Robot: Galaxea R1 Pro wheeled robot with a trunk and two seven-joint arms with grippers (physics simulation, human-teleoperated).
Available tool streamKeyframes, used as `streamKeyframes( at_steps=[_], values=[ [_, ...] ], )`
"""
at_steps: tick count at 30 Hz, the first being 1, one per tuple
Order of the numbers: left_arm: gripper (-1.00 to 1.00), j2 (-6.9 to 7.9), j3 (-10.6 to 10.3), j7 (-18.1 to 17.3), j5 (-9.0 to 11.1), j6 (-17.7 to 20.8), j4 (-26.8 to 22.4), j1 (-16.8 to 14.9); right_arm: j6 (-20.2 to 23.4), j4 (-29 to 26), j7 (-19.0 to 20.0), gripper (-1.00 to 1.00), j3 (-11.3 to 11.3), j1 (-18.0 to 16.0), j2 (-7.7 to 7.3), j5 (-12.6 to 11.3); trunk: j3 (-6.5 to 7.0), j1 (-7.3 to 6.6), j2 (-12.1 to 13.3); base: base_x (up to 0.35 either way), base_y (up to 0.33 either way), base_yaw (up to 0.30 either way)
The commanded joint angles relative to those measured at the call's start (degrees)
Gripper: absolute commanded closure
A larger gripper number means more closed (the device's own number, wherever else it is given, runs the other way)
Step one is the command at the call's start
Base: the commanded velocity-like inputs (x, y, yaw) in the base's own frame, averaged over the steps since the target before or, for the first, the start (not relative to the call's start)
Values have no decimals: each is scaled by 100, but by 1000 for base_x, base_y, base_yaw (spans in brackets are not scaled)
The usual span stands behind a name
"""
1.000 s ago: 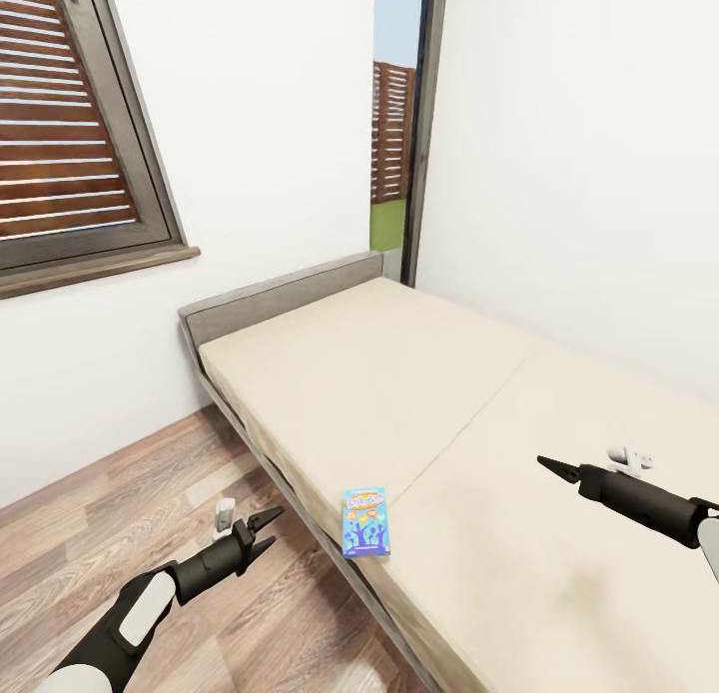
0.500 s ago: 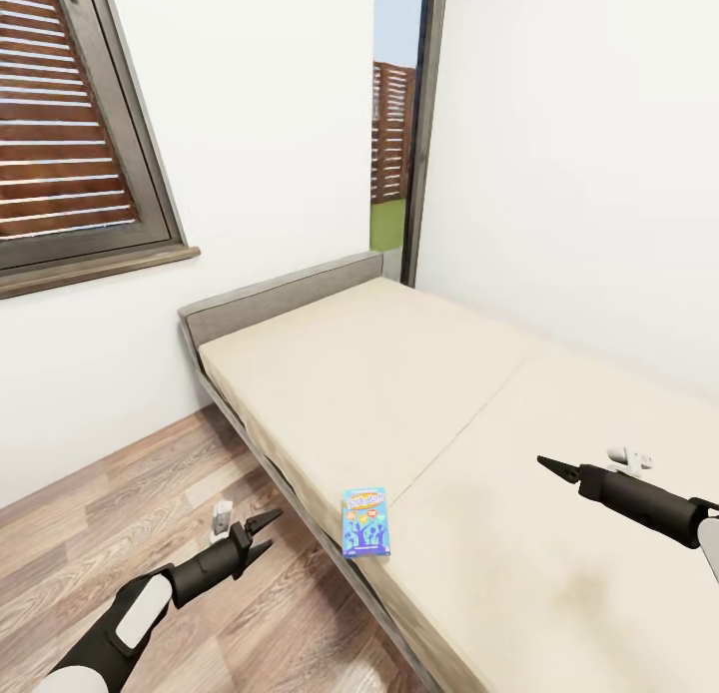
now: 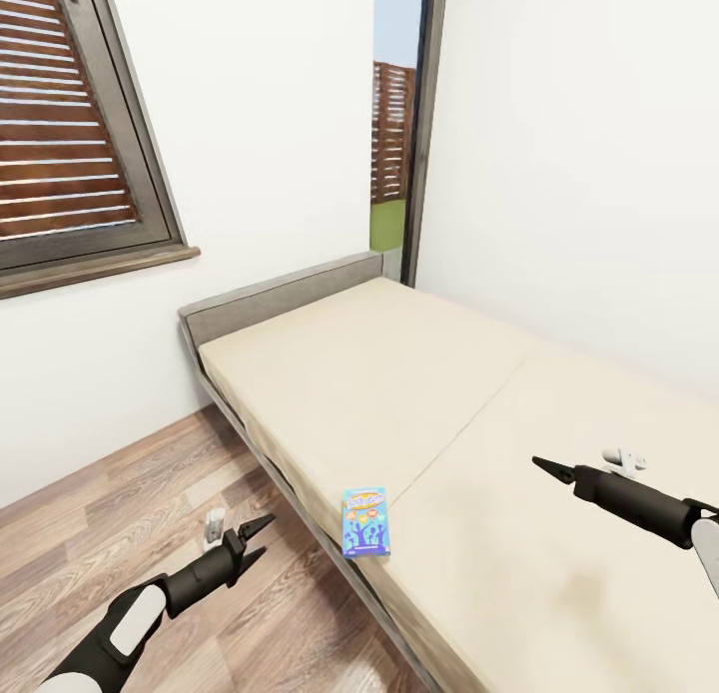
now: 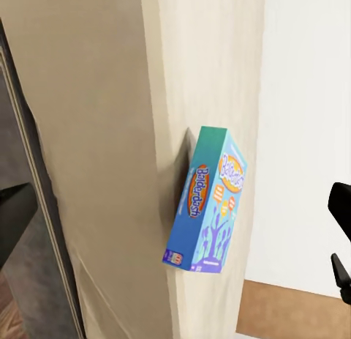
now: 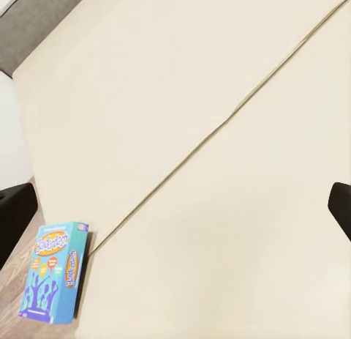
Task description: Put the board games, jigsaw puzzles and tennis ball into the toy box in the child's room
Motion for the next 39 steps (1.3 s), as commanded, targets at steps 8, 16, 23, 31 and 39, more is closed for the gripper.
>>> streamKeyframes(
  at_steps=[8, 16, 23, 31, 39],
  values=[
    [-100, -1, 9, -6, 21, 38, 1, -3, 37, -1, 15, -100, -8, -4, 1, -7, -5, -1, -2, 0, 0, 0],
    [-100, -1, 9, -6, 21, 38, 1, -3, 37, -1, 15, -100, -8, -4, 1, -7, -5, -1, -2, 0, 0, 0],
    [-100, -1, 9, -6, 21, 38, 1, -3, 37, -1, 15, -100, -8, -4, 1, -7, -5, -1, -2, 0, 0, 0],
    [-100, -1, 9, -6, 21, 38, 1, -3, 37, -1, 15, -100, -8, -4, 1, -7, -5, -1, -2, 0, 0, 0],
    [-100, -1, 9, -6, 21, 38, 1, -3, 37, -1, 15, -100, -8, -4, 1, -7, -5, -1, -2, 0, 0, 0]
  ],
)
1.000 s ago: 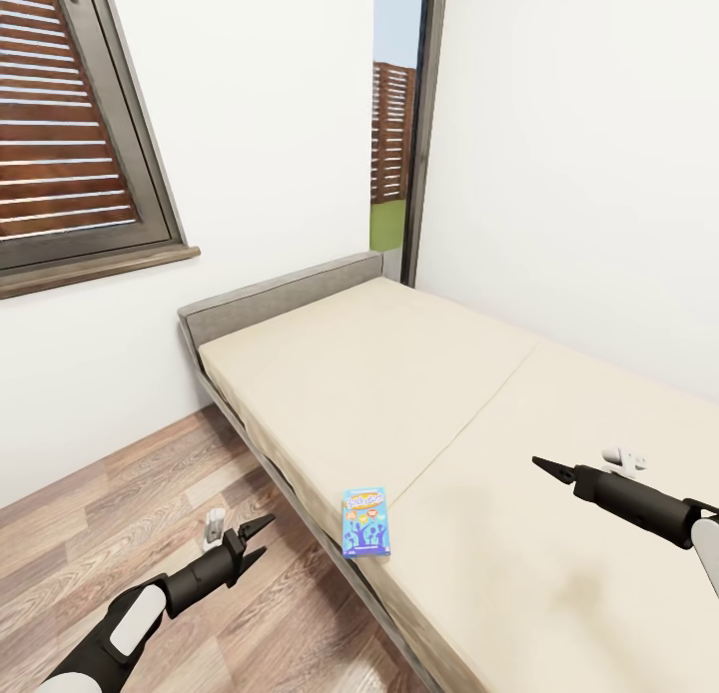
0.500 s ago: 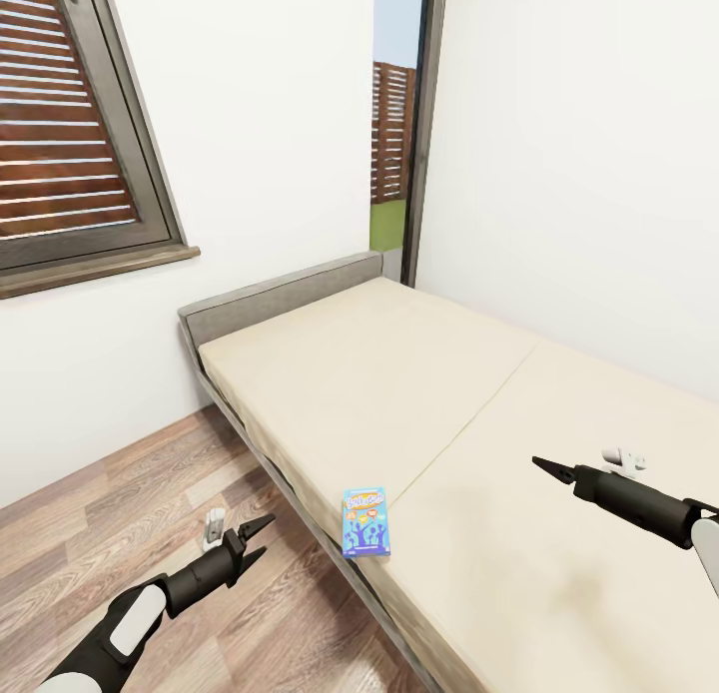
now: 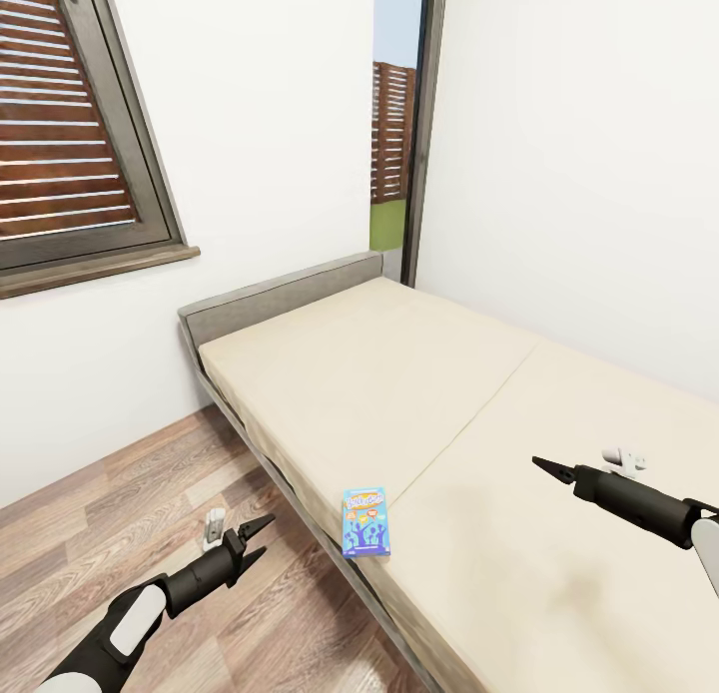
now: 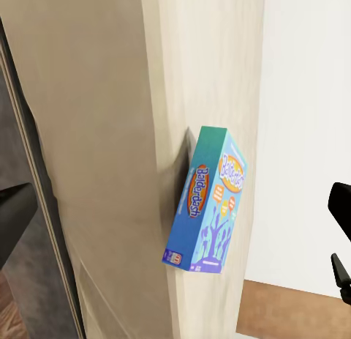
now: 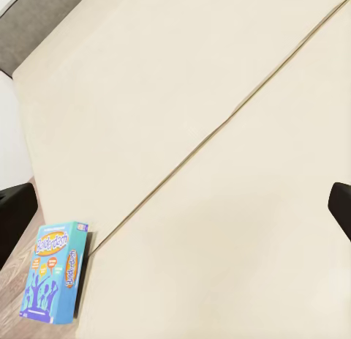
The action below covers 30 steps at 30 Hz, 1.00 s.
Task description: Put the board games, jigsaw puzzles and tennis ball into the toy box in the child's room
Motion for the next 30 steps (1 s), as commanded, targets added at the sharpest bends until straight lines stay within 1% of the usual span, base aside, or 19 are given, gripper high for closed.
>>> streamKeyframes(
  at_steps=[1, 12, 30],
  values=[
    [-100, 0, 2, -5, 22, 40, 0, -3, 36, -1, 3, -100, -8, -5, 0, -7, -5, -1, -2, 0, 0, 0],
    [-100, -10, -37, 3, 5, 64, -69, -3, 54, -14, -29, -100, -3, -5, -5, -19, -52, -1, -2, 0, 0, 0],
    [-100, -15, -58, 6, -2, 71, -103, -3, 366, -18, -37, -100, 1, -6, 3, -24, -203, -1, -2, 0, 0, 0]
  ],
)
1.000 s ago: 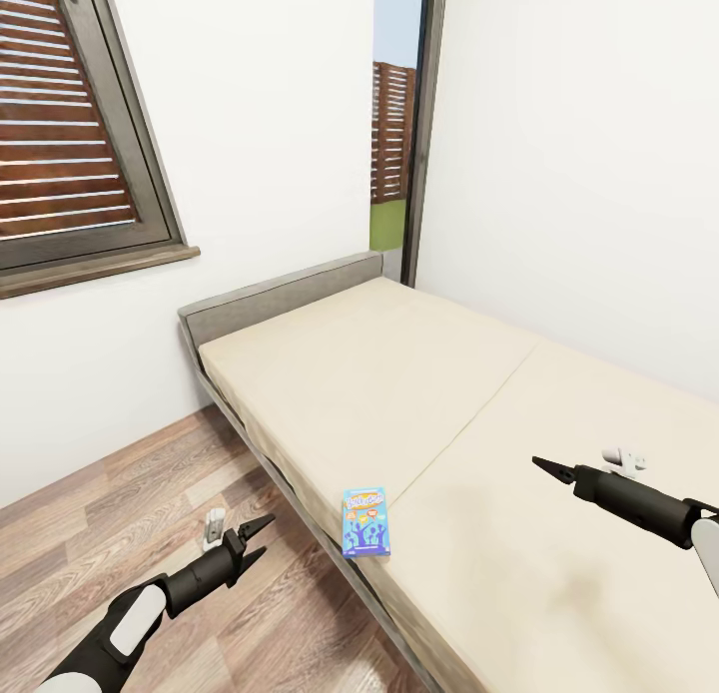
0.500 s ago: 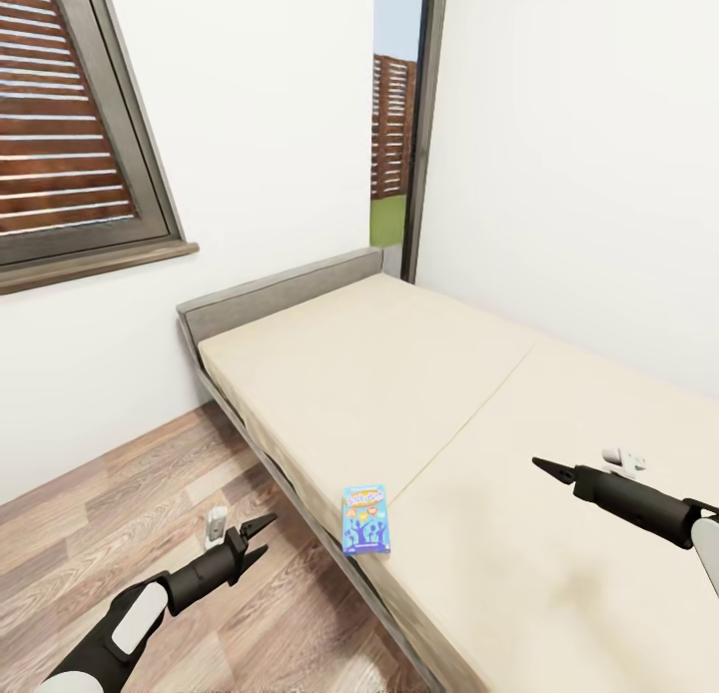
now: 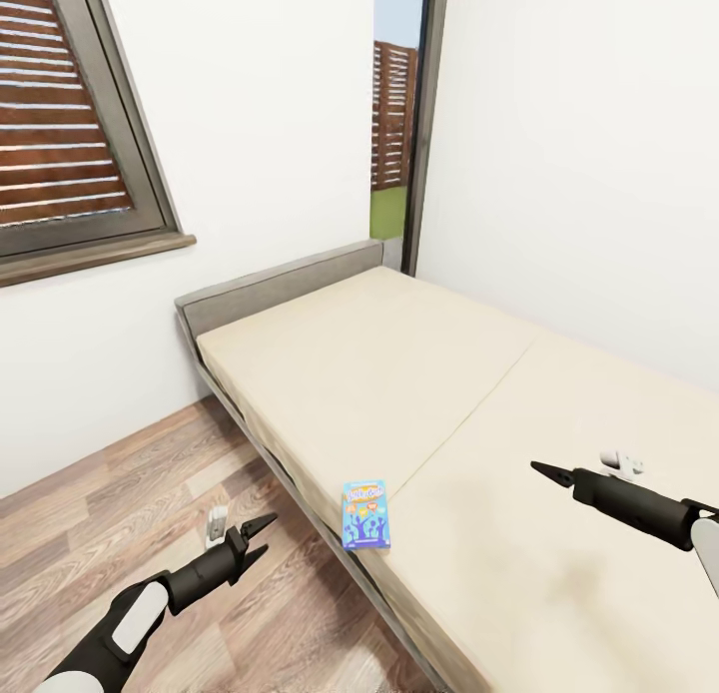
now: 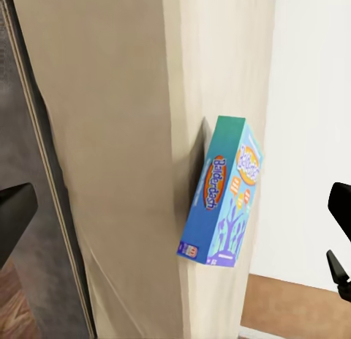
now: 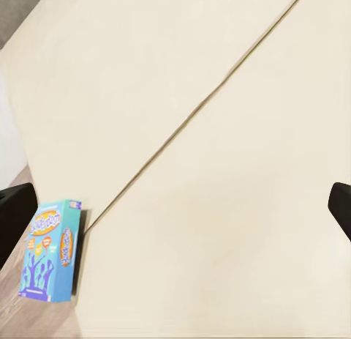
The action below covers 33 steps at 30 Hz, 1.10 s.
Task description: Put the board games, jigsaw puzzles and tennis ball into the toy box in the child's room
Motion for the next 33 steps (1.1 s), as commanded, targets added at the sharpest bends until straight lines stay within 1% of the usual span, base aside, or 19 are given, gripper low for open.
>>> streamKeyframes(
  at_steps=[1, 14, 33],
  values=[
    [-100, -1, 9, -6, 21, 38, 1, -3, 34, -1, 22, -100, -8, -5, 1, 3, -14, -1, -2, 0, 0, 0],
    [-100, -7, 7, -10, 21, 39, -5, -3, 70, -2, 21, -100, -8, -4, 1, 3, -105, -1, -2, 0, 0, 0],
    [-100, -7, 7, 7, 21, 39, -109, -3, 77, -2, 21, -100, -8, -5, 2, 3, -127, -1, -2, 0, 0, 0]
  ],
)
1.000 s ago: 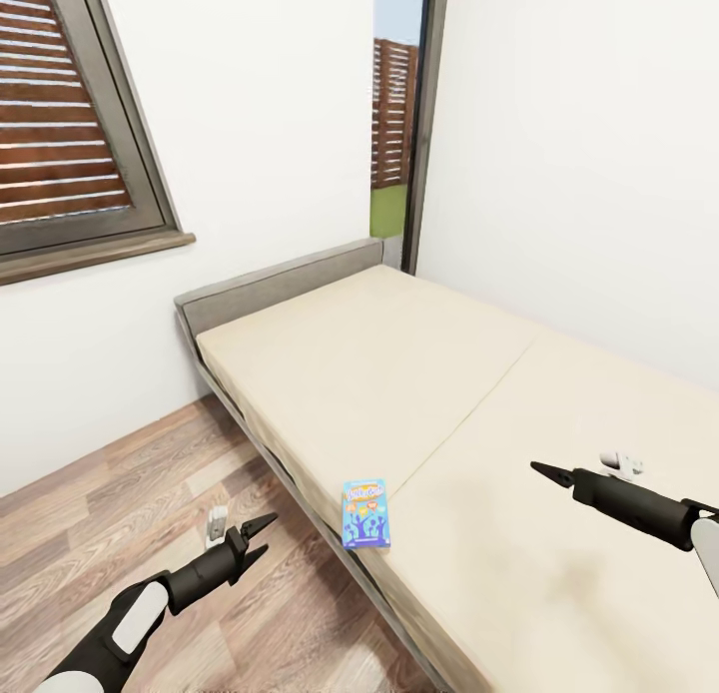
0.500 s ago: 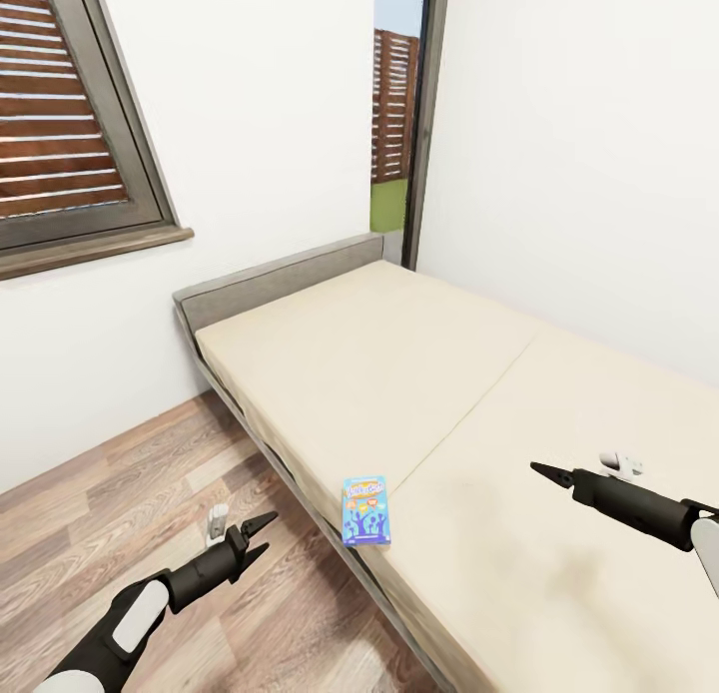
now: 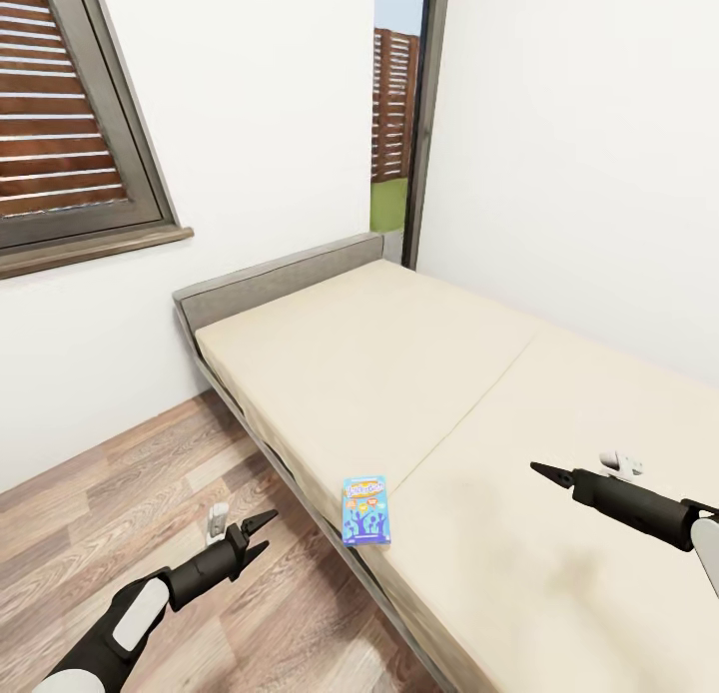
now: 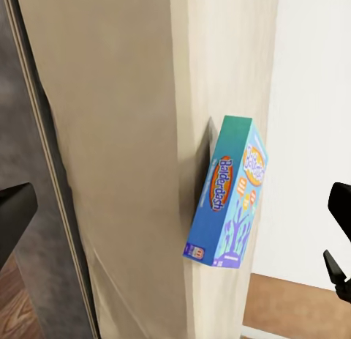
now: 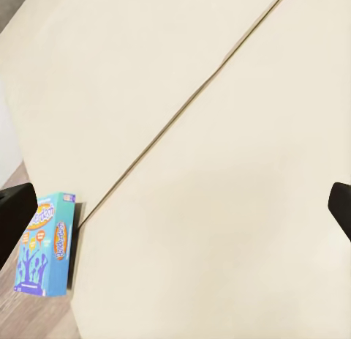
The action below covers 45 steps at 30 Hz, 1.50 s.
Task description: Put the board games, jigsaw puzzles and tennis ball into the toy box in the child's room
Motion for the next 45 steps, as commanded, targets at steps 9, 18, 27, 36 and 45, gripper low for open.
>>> streamKeyframes(
  at_steps=[9, 18, 27, 36, 45],
  values=[
    [-100, -1, 5, -1, 19, 36, -13, -3, 34, -1, 30, -100, -13, -4, 1, 2, -6, -1, -2, 0, 0, 0],
    [-100, -15, -3, 37, 5, 25, -35, -3, 39, -1, 114, -100, -16, -4, 1, -59, -6, -1, -2, 0, 0, 0],
    [-100, -27, -8, 180, -3, 3, -42, -3, 42, -1, 144, -100, -16, -4, 1, -128, -6, -1, -2, 0, 0, 0],
    [-100, -62, -9, 595, 2, -4, -43, -3, 42, -1, 152, -100, -17, -4, 1, -153, -6, -1, -2, 0, 0, 0],
    [-100, -88, -9, 879, 11, -5, -44, -3, 43, -1, 154, -100, -17, -4, 1, -159, -6, -1, -2, 0, 0, -5]
  ],
)
